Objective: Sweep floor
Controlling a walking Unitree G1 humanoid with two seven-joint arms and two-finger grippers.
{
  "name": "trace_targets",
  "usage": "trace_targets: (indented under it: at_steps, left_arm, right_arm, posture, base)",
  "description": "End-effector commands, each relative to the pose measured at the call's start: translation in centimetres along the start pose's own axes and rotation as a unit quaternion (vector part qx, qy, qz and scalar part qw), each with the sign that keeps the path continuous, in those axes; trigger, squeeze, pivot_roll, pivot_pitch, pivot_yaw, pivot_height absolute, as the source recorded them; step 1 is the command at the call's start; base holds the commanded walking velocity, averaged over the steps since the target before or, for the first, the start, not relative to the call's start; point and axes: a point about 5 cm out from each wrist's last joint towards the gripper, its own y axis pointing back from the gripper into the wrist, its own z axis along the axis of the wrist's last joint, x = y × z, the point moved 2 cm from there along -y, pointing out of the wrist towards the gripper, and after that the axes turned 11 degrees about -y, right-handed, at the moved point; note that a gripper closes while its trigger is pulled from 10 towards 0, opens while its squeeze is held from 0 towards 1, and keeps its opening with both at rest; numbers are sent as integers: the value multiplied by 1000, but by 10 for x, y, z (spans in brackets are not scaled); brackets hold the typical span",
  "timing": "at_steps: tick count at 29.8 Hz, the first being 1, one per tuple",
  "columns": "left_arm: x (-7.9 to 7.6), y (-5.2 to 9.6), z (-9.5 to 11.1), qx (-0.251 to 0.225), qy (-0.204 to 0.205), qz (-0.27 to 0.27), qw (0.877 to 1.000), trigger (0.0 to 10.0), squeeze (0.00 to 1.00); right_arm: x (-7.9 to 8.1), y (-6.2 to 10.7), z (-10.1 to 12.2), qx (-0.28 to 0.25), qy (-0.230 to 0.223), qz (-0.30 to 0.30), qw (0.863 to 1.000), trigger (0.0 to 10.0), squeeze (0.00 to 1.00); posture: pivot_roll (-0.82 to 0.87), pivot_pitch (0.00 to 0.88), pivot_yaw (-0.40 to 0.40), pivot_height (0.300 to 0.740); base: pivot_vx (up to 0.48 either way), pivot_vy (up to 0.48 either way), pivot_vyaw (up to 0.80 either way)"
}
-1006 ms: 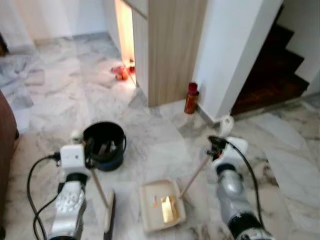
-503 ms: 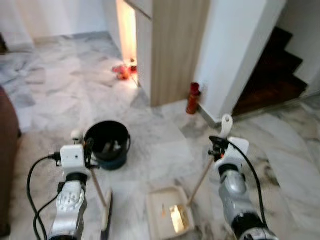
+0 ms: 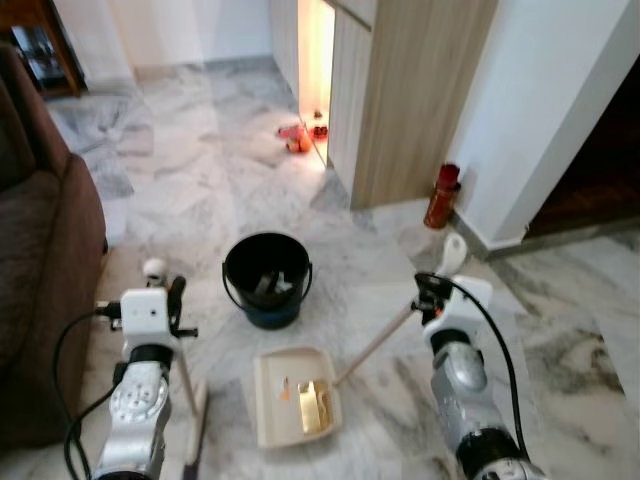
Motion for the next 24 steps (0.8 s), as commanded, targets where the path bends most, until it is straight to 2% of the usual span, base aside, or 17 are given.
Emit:
trace_targets:
  at_steps: [1, 9, 13, 15, 24]
  left_arm:
    - [2, -2, 7, -15, -9, 0, 1000, 10000, 0]
    - [2, -2, 7, -11, -11, 4, 1000, 10000, 0]
    - [2, -2, 6, -10, -10, 5, 1000, 10000, 0]
    - [2, -2, 6, -10, -10, 5, 1000, 10000, 0]
    - [2, -2, 6, -9, -10, 7, 1000, 10000, 0]
  right_arm:
    - [1, -5, 13, -21, 6, 5, 1000, 10000, 0]
    - [3, -5, 14, -22, 14, 14, 1000, 10000, 0]
    - [4, -5, 13, -22, 13, 17, 1000, 10000, 0]
    - [4, -5, 12, -19, 2, 12, 1000, 10000, 0]
    - [4, -6, 12, -14, 17, 20, 1000, 10000, 0]
  posture:
    - [125, 0, -33, 740]
    - [124, 0, -35, 740]
    - [125, 0, -37, 740]
    - [126, 0, -37, 740]
    - [124, 0, -37, 740]
  base:
    - [0, 0, 0]
    - [0, 0, 60]
    - [242, 0, 678]
    - [240, 0, 0]
    - [242, 0, 0]
